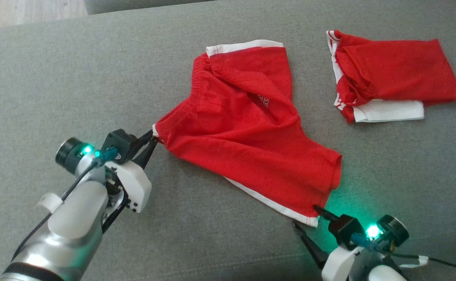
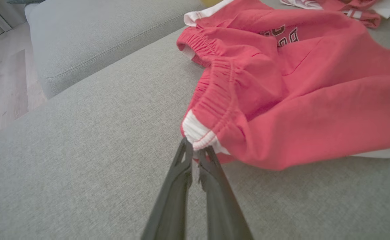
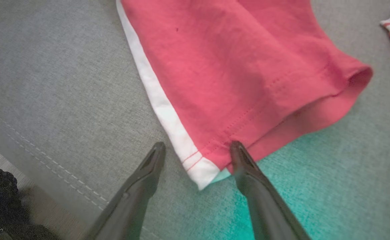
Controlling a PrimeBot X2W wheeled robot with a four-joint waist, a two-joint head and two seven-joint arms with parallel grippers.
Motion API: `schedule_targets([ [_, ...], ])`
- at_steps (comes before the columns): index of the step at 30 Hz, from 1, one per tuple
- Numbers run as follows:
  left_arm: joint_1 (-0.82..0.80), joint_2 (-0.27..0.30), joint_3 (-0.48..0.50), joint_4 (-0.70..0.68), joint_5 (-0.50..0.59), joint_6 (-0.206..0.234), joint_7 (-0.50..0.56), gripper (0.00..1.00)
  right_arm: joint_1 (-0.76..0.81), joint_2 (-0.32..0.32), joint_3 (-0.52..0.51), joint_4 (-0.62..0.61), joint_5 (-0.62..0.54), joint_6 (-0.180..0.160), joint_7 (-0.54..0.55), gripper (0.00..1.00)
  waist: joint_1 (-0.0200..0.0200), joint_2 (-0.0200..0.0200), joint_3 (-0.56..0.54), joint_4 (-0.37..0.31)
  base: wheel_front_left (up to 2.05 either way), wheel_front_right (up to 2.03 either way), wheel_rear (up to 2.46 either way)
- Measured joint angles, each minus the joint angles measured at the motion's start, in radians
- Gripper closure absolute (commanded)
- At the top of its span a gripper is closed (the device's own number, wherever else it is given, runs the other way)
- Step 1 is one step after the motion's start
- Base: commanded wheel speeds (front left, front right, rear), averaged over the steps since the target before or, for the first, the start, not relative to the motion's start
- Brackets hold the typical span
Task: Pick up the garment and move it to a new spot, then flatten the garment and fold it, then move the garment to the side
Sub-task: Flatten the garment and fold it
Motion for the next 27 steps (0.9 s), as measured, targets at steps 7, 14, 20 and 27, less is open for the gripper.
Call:
schedule_targets([
  [7,0.000,-0.002,-0.012,0.013,-0.030,-0.001,0.000,1.00,-0.029,-0.010,-0.008,0.009,0.004,0.000,-0.002,1.00,0.0000,0.0000,-0.011,0.003,0.00,0.00,0.00],
  [14,-0.001,0.005,-0.002,-0.049,-0.099,-0.002,0.005,1.00,-0.117,-0.037,-0.119,-0.091,0.035,0.000,-0.036,1.00,0.0000,0.0000,-0.056,0.007,0.00,0.00,0.00],
  [20,-0.042,0.039,0.043,-0.180,-0.170,-0.009,0.054,1.00,-0.253,-0.071,-0.156,-0.211,0.056,0.000,-0.047,1.00,0.0000,0.0000,-0.111,0.019,0.00,0.00,0.00],
  [27,-0.084,0.078,0.107,-0.384,-0.233,0.033,0.151,1.00,-0.332,-0.086,-0.183,-0.300,0.066,0.000,-0.059,1.00,0.0000,0.0000,-0.195,0.036,0.00,0.00,0.00],
])
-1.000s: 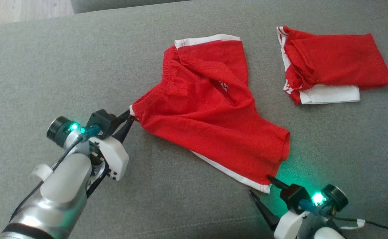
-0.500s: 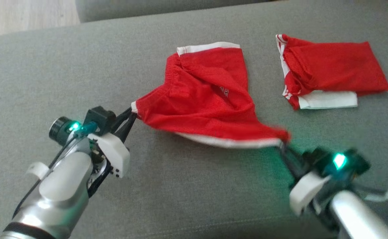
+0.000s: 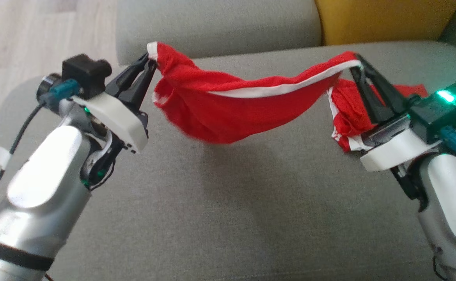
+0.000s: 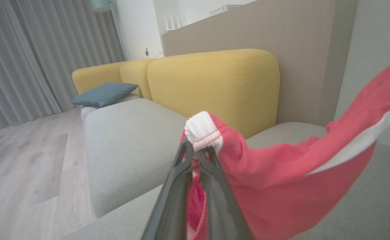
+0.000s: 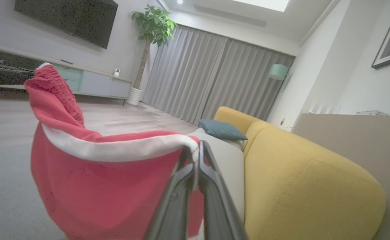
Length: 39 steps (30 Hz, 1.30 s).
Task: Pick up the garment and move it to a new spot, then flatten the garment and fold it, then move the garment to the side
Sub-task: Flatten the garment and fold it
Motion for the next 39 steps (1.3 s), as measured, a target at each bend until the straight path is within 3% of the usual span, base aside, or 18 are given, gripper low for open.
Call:
schedule_targets([
  [5,0.000,0.036,0.008,-0.146,-0.023,0.052,0.104,1.00,0.012,0.024,-0.037,-0.062,-0.001,0.000,-0.012,1.00,0.0000,0.0000,-0.054,0.016,0.00,0.00,0.00],
  [14,-0.007,0.125,0.001,-0.295,-0.035,0.069,0.295,1.00,0.108,0.089,-0.089,-0.105,-0.012,0.000,0.000,1.00,0.0000,0.0000,-0.110,0.038,0.00,0.00,0.00],
  [22,0.029,0.141,0.045,-0.424,-0.108,0.176,0.372,1.00,0.188,0.121,-0.140,-0.178,-0.022,0.000,0.049,1.00,0.0000,0.0000,-0.119,0.041,0.00,0.00,0.00],
  [27,0.120,0.165,0.063,-0.470,-0.136,0.223,0.409,1.00,0.197,0.100,-0.147,-0.204,-0.020,0.000,0.118,1.00,0.0000,0.0000,-0.084,0.042,0.00,0.00,0.00],
  [32,0.055,0.136,0.098,-0.394,-0.191,0.230,0.440,1.00,-0.001,0.022,-0.103,-0.121,0.049,0.000,0.182,1.00,0.0000,0.0000,-0.016,0.039,0.00,0.00,0.00],
  [35,-0.081,0.097,0.105,-0.283,-0.193,0.208,0.447,1.00,-0.243,-0.045,-0.049,-0.007,0.073,0.000,0.201,1.00,0.0000,0.0000,0.052,0.037,0.00,0.00,0.00],
  [39,-0.356,0.012,0.151,-0.076,-0.171,0.194,0.369,1.00,-0.617,-0.055,-0.002,0.221,0.111,0.000,0.164,1.00,0.0000,0.0000,0.164,0.037,0.00,0.00,0.00],
])
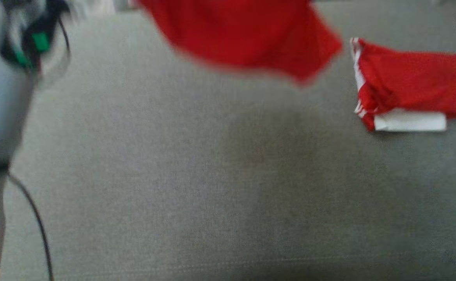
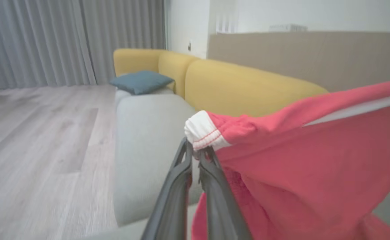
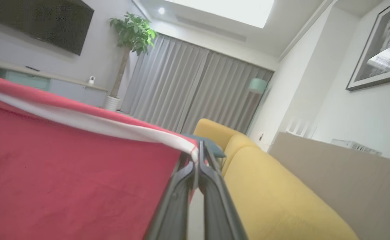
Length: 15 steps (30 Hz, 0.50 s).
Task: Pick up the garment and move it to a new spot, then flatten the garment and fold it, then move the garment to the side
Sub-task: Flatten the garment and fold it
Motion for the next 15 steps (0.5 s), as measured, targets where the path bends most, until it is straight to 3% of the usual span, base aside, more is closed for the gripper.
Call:
schedule_targets([
  [2,-0.193,-0.061,0.028,0.141,0.043,-0.008,-0.111,1.00,-0.232,0.004,0.017,0.176,-0.045,0.000,-0.086,1.00,0.0001,0.0000,0.084,0.005,0.00,0.00,0.00],
  [6,-0.345,-0.133,0.061,0.299,0.063,-0.025,-0.267,1.00,-0.424,0.065,-0.035,0.384,-0.101,0.000,-0.221,1.00,0.0002,0.0000,0.183,0.018,0.00,0.00,0.00],
  [9,-0.369,-0.160,0.077,0.367,0.063,-0.036,-0.334,1.00,-0.457,0.103,-0.053,0.468,-0.125,0.000,-0.279,1.00,0.0003,0.0000,0.223,0.028,0.00,0.00,0.00],
  [15,-0.344,-0.220,0.082,0.549,0.049,-0.107,-0.460,1.00,-0.441,0.172,-0.067,0.674,-0.143,0.000,-0.346,1.00,0.0003,0.0000,0.302,0.063,0.00,0.00,0.00],
])
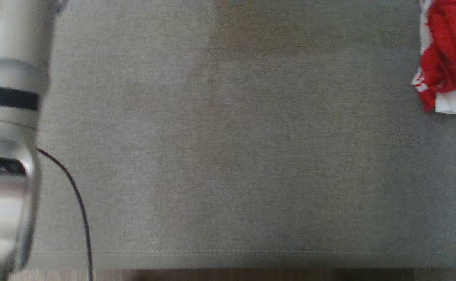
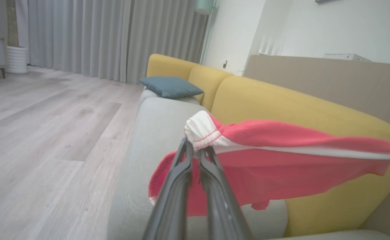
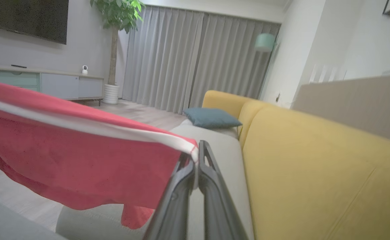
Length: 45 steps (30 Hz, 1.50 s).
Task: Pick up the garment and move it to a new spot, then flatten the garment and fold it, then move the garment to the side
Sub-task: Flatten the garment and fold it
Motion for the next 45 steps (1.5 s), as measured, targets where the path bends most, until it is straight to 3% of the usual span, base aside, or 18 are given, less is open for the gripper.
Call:
schedule_targets([
  [9,0.206,-0.057,-0.078,0.158,0.042,-0.094,-0.054,1.00,0.224,0.032,0.052,0.154,0.012,0.000,-0.018,1.00,-0.0003,0.0000,-0.011,0.036,0.00,0.00,0.00],
  [17,0.435,-0.057,-0.206,0.163,0.110,-0.121,-0.059,1.00,0.419,0.012,0.206,0.165,0.163,0.000,-0.017,1.00,-0.0003,0.0001,-0.109,0.044,0.00,0.00,0.00],
  [20,0.525,-0.048,-0.270,0.151,0.121,-0.125,-0.059,1.00,0.499,-0.006,0.290,0.159,0.240,0.000,0.035,1.00,-0.0003,0.0001,-0.158,0.044,0.00,0.00,0.00],
  [29,0.689,0.020,-0.419,0.057,0.099,-0.128,-0.059,1.00,0.706,-0.128,0.492,0.000,0.471,0.000,0.159,1.00,-0.0004,0.0001,-0.292,0.032,0.00,0.00,0.00],
  [40,0.898,0.080,-0.495,-0.093,0.061,-0.127,-0.029,1.00,0.913,-0.282,0.617,-0.216,0.673,0.000,0.285,1.00,-0.0004,0.0001,-0.436,0.006,0.00,0.00,0.00],
  [45,1.010,0.135,-0.521,-0.261,0.047,-0.091,0.029,1.00,1.012,-0.369,0.634,-0.331,0.749,0.000,0.359,1.00,-0.0004,0.0001,-0.499,-0.009,0.00,0.00,0.00],
])
